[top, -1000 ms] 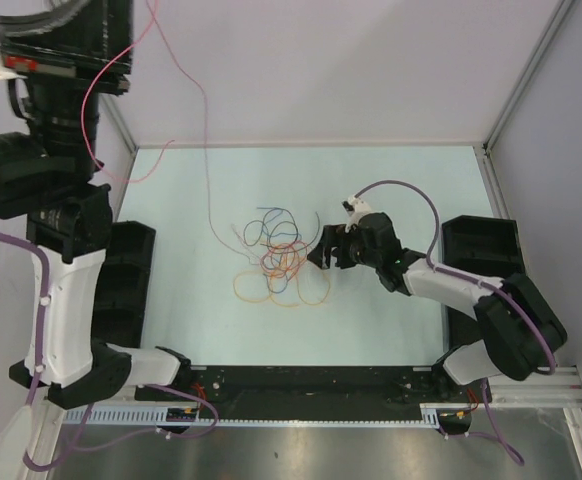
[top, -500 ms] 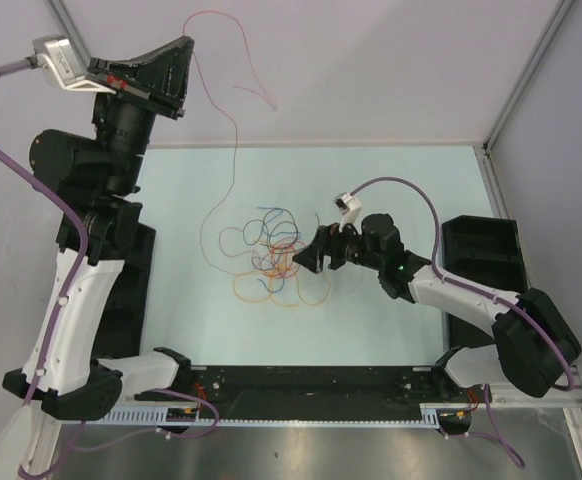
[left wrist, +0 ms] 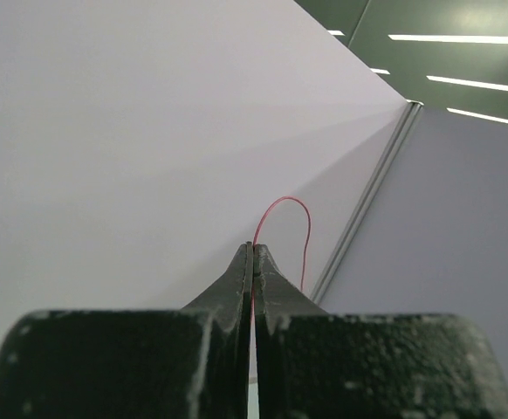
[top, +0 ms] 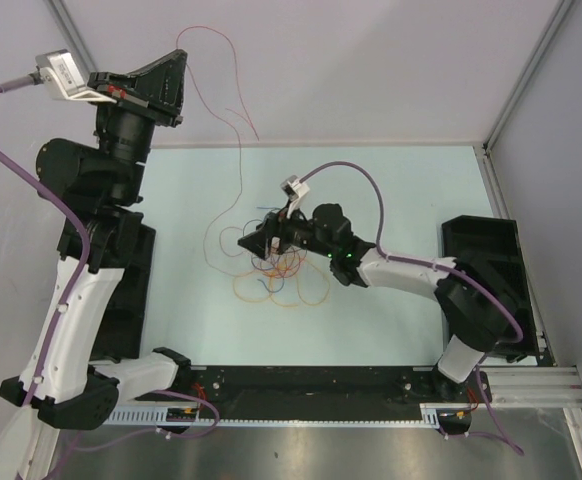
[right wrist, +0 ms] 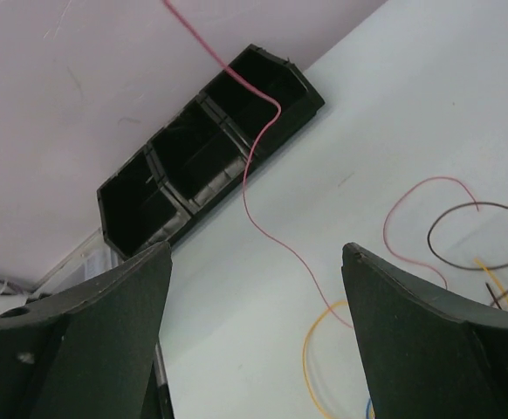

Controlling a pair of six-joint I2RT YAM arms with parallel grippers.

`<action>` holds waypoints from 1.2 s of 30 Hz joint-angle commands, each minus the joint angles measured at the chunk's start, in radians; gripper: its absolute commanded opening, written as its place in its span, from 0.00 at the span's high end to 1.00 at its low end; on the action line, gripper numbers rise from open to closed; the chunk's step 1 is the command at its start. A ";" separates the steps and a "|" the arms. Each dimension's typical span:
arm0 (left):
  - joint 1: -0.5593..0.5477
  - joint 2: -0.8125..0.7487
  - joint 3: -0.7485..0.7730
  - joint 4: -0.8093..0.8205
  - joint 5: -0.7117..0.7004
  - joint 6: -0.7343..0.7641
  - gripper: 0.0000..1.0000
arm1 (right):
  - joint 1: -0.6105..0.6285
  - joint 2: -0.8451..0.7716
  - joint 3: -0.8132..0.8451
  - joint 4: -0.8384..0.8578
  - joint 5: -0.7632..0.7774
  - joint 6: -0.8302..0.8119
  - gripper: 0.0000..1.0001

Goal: Untangle the cables

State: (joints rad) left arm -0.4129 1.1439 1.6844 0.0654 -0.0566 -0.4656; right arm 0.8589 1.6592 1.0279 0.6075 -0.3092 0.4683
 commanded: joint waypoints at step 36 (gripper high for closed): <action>0.052 0.296 0.463 -0.665 -0.460 0.090 0.76 | 0.054 -0.060 0.396 -0.390 0.140 0.015 1.00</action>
State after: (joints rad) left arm -0.3847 1.3514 2.0350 -0.2874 -0.3870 -0.4328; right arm 0.9157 1.8309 1.3857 0.4545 -0.1551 0.5625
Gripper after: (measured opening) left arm 0.108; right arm 0.010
